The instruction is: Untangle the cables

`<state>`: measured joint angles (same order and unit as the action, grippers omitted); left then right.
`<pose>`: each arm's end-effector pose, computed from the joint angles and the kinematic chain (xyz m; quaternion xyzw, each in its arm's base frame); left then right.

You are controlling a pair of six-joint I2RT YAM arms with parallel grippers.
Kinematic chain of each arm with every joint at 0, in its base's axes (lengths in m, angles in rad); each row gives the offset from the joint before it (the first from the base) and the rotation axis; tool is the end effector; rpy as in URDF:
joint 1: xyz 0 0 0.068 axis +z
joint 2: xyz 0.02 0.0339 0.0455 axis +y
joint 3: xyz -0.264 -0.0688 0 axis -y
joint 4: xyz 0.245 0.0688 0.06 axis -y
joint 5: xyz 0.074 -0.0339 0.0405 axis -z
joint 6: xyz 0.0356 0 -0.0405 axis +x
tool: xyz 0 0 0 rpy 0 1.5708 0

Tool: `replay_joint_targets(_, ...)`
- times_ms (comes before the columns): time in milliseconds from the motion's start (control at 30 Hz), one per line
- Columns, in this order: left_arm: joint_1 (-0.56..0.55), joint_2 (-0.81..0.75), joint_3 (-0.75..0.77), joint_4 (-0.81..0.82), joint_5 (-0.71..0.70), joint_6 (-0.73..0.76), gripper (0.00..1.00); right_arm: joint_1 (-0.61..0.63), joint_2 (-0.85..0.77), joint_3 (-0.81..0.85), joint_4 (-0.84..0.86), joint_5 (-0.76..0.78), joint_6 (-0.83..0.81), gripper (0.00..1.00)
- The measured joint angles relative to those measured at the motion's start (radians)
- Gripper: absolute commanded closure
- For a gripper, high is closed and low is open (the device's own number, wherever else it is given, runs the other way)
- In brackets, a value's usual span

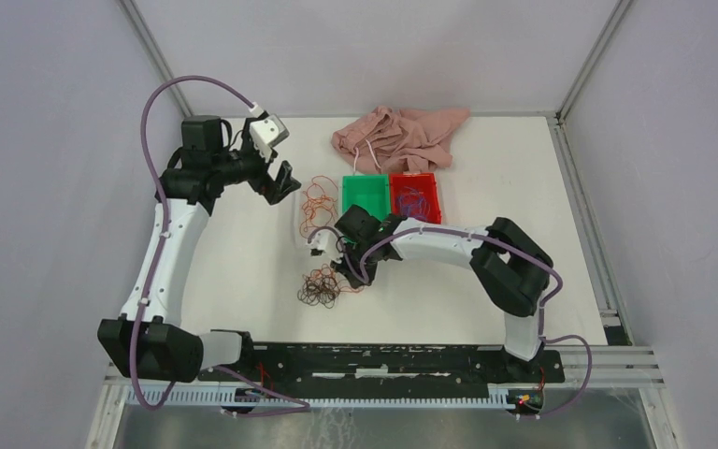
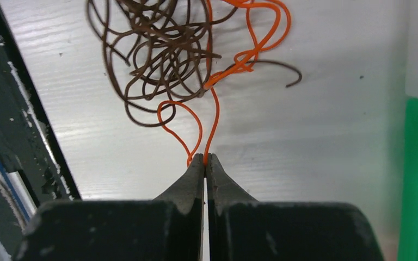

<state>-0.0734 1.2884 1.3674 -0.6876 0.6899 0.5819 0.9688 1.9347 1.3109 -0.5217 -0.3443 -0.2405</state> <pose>0.2668 -0.0423 0.3882 0.4166 0.7395 -0.1806 0.4969 0.2122 0.3301 0.1679 -0.5772 0.7717 0.2305 0.1347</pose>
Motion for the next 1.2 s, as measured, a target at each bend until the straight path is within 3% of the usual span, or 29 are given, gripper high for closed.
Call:
replay_joint_targets(333,0.000,-0.124,-0.078,-0.053,0.006,0.053,0.00,0.000,-0.278,-0.037,0.029,-0.008,0.094,1.00)
replay_joint_targets(633,0.000,-0.276,-0.218,-0.156,0.132,0.166,0.07,0.000,-0.460,-0.031,0.069,-0.127,0.187,1.00)
replay_joint_targets(967,-0.081,-0.491,-0.467,-0.097,0.276,0.227,0.18,0.000,-0.486,-0.029,0.156,-0.277,0.240,1.00)
replay_joint_targets(1200,-0.161,-0.484,-0.497,-0.015,0.280,0.227,0.32,0.000,-0.447,-0.005,0.191,-0.336,0.257,1.00)
